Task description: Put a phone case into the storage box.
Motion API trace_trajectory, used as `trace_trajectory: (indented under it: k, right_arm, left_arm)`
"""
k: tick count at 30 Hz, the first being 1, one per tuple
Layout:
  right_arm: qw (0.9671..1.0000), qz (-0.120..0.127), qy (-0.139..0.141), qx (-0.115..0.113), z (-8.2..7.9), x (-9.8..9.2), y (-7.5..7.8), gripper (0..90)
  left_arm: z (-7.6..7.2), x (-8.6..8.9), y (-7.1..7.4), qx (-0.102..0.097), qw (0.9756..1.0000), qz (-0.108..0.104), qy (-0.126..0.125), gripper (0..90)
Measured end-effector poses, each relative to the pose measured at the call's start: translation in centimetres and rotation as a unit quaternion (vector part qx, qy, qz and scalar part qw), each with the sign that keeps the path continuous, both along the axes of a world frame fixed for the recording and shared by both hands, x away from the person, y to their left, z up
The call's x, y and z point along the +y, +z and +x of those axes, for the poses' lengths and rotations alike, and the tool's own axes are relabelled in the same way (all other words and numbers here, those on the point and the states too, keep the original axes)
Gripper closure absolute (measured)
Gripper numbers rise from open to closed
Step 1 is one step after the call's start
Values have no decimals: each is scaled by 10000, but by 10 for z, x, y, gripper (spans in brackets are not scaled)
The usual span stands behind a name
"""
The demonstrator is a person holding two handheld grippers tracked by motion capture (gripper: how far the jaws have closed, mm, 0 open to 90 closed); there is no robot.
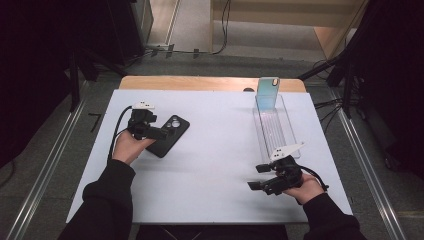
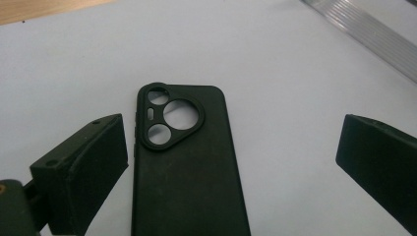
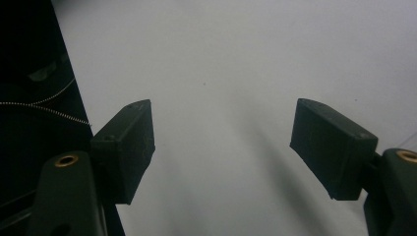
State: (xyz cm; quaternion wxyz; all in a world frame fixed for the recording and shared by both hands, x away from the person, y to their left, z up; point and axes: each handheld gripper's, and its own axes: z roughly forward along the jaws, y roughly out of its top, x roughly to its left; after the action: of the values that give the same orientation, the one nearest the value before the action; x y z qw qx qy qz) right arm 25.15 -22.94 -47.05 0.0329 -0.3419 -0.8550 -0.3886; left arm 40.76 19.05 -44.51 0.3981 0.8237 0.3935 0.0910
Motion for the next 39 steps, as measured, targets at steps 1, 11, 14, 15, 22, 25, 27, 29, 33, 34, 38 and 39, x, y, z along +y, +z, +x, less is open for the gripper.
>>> trace_trajectory:
  k: [1, 11, 14, 15, 22, 25, 27, 29, 33, 34, 38, 39]
  right_arm:
    - [10000, 8, 10, 0, 0, 0, 0, 230]
    - [10000, 4, 3, 16, 0, 0, 0, 230]
    - [10000, 6, -3, 23, 0, 0, 0, 230]
    - [10000, 11, 3, 20, 0, 0, 0, 230]
    - [10000, 4, 5, 31, 0, 1, 0, 229]
    - [10000, -15, 9, 32, 0, 0, -1, 230]
    - [10000, -21, 17, 41, 0, 1, -1, 230]
    - [10000, -26, 4, 68, 0, 1, -1, 229]
    - [10000, -27, 11, 63, 0, 1, -1, 229]
    - [10000, -27, 15, 63, 0, 1, -1, 229]
    - [10000, -22, 5, 64, 0, 1, -1, 229]
    - [10000, -26, 10, 67, 0, 1, -1, 229]
  left_arm:
    - [1, -1, -1, 0, 10000, 9, -22, 0]
    - [10, 1, -13, 68, 9998, 161, -19, 0]
    - [11, 2, -16, 178, 9997, 156, -27, 0]
    - [11, 2, -17, 201, 9996, 183, -41, 0]
    - [11, 0, -29, 212, 9993, 318, -35, 0]
    - [11, 0, -32, 251, 9991, 343, 8, 0]
    - [11, -1, -35, 274, 9990, 359, 16, 0]
    - [11, -2, -38, 260, 9986, 454, 8, 0]
    - [11, -2, -43, 329, 9980, 544, -51, 0]
    - [12, -2, -45, 318, 9977, 595, -59, 0]
    - [12, -3, -51, 376, 9959, 814, -102, 0]
    - [11, -4, -53, 346, 9955, 872, -120, 0]
